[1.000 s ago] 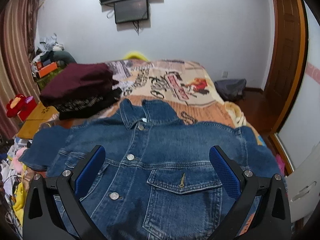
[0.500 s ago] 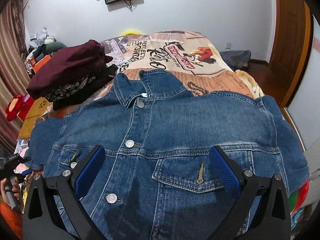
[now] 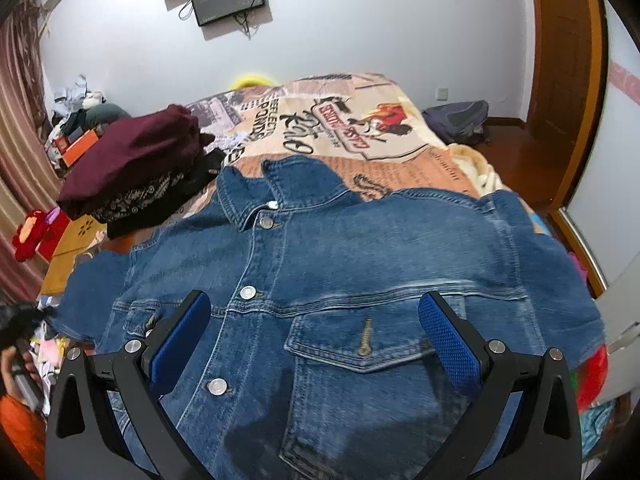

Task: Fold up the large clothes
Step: 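Grasp the denim jacket sleeve cuff with the left gripper, then fold the held sleeve across the jacket front with the left gripper, release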

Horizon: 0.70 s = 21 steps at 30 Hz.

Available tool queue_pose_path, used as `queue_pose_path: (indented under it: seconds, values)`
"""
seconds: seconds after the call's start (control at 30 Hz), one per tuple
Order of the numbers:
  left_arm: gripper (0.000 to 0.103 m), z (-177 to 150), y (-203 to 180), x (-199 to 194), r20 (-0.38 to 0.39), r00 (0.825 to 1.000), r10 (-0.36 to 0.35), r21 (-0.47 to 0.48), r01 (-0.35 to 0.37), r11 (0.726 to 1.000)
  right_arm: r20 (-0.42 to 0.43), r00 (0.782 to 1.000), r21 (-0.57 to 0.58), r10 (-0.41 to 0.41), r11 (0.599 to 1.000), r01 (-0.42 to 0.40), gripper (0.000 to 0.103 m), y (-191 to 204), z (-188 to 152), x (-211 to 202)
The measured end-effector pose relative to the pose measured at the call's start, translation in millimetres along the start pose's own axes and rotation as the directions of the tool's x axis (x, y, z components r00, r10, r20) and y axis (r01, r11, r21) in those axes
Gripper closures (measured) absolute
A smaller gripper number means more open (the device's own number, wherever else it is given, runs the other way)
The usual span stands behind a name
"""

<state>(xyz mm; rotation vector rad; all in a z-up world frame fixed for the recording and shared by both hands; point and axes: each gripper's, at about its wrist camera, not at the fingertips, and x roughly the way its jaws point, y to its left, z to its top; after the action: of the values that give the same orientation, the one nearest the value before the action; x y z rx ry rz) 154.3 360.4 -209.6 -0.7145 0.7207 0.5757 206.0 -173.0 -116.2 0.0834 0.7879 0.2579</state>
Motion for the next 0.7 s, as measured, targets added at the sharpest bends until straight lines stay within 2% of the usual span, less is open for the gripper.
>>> queue_pose_path:
  seconds: [0.1, 0.2, 0.3, 0.37, 0.43, 0.5, 0.6, 0.7]
  values:
    - [0.099, 9, -45, -26, 0.054, 0.996, -0.064, 0.110, 0.058, 0.992, 0.022, 1.000, -0.004, -0.007, 1.000, 0.007, 0.000, -3, 1, -10]
    - [0.100, 6, -94, -51, 0.076, 0.986, -0.148, 0.232, 0.127, 0.964, 0.041, 0.999, -0.010, -0.012, 1.000, 0.012, 0.000, -6, 1, -19]
    - [0.100, -12, -144, -65, 0.044, 0.971, -0.235, 0.353, 0.205, 0.913, 0.056, 0.998, -0.025, -0.018, 1.000, 0.019, 0.000, -9, -1, -26]
    - [0.100, -33, -175, -70, 0.001, 0.963, -0.269, 0.438, 0.241, 0.866, 0.066, 0.998, -0.033, -0.023, 0.999, 0.025, 0.000, -10, -2, -31]
    - [0.099, -60, -202, -66, -0.055, 0.959, -0.278, 0.508, 0.266, 0.819, 0.077, 0.997, -0.029, -0.019, 0.999, 0.021, 0.000, -13, -3, -35]
    - [0.099, -85, -223, -58, -0.097, 0.962, -0.255, 0.560, 0.265, 0.785, 0.082, 0.997, -0.008, -0.010, 1.000, 0.010, 0.000, -16, -3, -38]
    - [0.099, -121, -240, -47, -0.169, 0.963, -0.211, 0.611, 0.270, 0.744, 0.083, 0.997, 0.012, -0.005, 1.000, 0.004, 0.000, -19, -3, -39]
    - [0.097, -154, -251, -38, -0.262, 0.949, -0.176, 0.630, 0.306, 0.713, 0.087, 0.996, -0.004, -0.026, 1.000, 0.027, 0.000, -18, -5, -38]
